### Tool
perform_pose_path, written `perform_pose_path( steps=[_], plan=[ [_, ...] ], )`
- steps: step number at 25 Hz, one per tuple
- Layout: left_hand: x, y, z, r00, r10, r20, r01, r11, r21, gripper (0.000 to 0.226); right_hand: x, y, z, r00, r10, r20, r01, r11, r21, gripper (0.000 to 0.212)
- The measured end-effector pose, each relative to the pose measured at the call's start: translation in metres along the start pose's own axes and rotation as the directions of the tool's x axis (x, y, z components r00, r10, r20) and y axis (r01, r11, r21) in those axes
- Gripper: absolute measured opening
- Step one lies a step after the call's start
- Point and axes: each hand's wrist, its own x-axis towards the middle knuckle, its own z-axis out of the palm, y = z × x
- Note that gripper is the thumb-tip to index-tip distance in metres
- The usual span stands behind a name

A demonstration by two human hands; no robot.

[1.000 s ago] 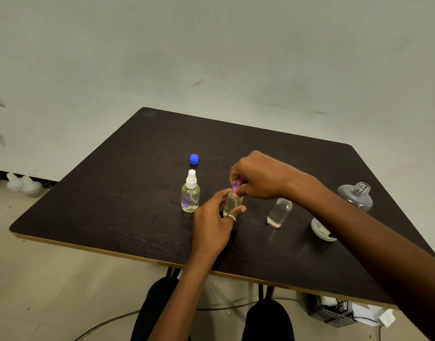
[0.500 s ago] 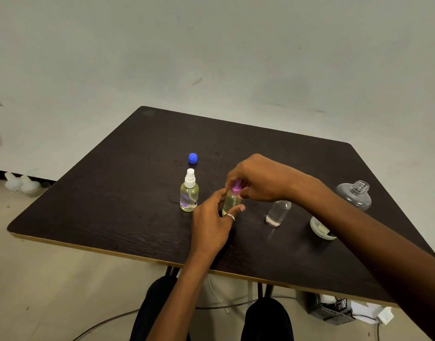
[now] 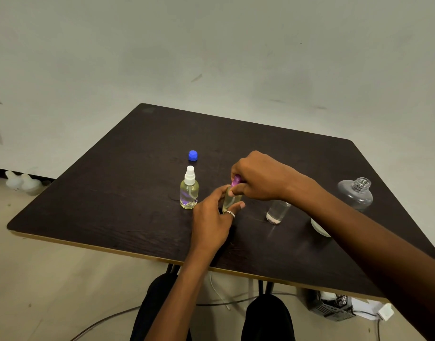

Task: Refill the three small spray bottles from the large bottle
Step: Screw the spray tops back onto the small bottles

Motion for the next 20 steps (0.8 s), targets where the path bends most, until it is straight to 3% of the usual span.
perform_pose_path(
  steps=[6,8,12,20],
  plan=[
    [-0.001,0.001,-0.001,1.0,0.005,-0.001,-0.005,1.0,0.015,0.042,-0.001,0.0,0.004,1.0,0.013,-0.01,-0.013,1.0,-0.009,0.024],
    [-0.001,0.001,-0.001,1.0,0.008,0.003,-0.008,1.0,0.0,0.039,-0.005,0.001,0.002,0.999,-0.041,0.005,0.041,0.999,0.004,0.017],
    [0.0,0.0,-0.002,0.999,0.018,0.028,-0.019,1.0,0.019,0.031,-0.005,0.004,-0.008,0.989,-0.127,0.073,0.126,0.992,0.02,0.021],
    [0.0,-0.001,0.001,1.0,0.001,-0.016,-0.001,1.0,0.005,0.041,-0.007,0.008,0.006,0.999,-0.043,-0.016,0.044,0.995,0.085,0.011]
  ],
)
